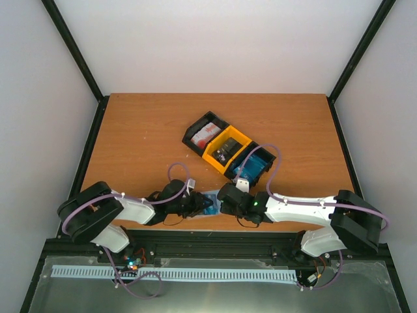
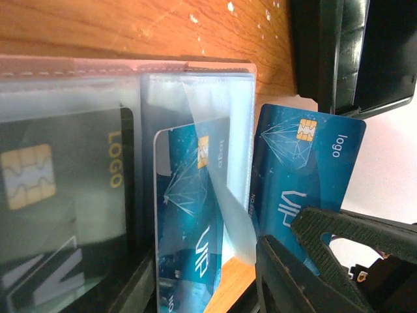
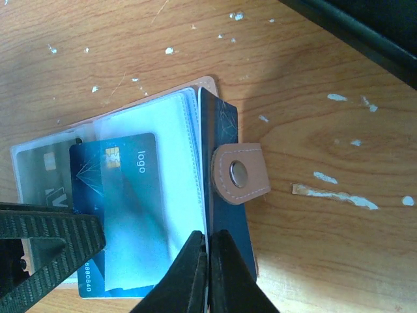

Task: Put the credit cards into the card holder
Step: Insert the credit card into the card holder.

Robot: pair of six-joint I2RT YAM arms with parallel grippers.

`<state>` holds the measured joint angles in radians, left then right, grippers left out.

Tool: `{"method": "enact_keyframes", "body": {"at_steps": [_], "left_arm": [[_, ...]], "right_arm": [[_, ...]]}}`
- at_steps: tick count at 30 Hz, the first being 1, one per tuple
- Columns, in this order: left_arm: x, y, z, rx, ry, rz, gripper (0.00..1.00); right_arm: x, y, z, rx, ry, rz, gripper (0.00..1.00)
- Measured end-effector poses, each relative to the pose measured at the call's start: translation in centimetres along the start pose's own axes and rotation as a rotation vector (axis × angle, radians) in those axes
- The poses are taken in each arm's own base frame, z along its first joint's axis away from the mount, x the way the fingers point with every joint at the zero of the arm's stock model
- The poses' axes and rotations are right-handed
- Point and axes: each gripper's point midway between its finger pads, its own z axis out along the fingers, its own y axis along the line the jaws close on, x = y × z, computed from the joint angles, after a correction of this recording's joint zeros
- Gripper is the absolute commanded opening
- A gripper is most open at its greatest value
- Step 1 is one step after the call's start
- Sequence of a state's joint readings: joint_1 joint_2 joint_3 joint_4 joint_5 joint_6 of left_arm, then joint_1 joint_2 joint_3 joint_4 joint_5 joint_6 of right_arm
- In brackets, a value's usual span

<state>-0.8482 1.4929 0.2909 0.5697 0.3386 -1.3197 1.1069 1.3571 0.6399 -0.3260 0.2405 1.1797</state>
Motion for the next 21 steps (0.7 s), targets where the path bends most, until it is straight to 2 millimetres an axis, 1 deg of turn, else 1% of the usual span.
{"method": "enact_keyframes", "body": {"at_steps": [3, 8, 11, 14, 21], "left_arm": [[-0.13, -0.08, -0.32, -0.011, -0.011, -0.001, 0.52], [-0.29, -0.15, -0.7, -0.015, -0.026, -0.013, 0.6], [-0.32, -0.3, -0.81, -0.008, -0.03, -0.022, 0.6], [-0.32, -0.36, -0.76, -0.004, -0.029, -0.024, 0.58], [-0.36, -0.55, -0.15, -0.002, -0.015, -0.024, 0.55]], "right_arm": [[0.0, -0.02, -0.01, -0.002, -0.001, 0.0, 0.03], [0.01, -0.01, -0.01, -0.003, -0.001, 0.001, 0.03], [0.01, 0.0, 0.0, -0.004, -0.001, 0.001, 0.03], [0.01, 0.0, 0.0, -0.004, -0.001, 0.001, 0.03], [0.03, 0.03, 0.0, -0.006, 0.0, -0.009, 0.03]]}}
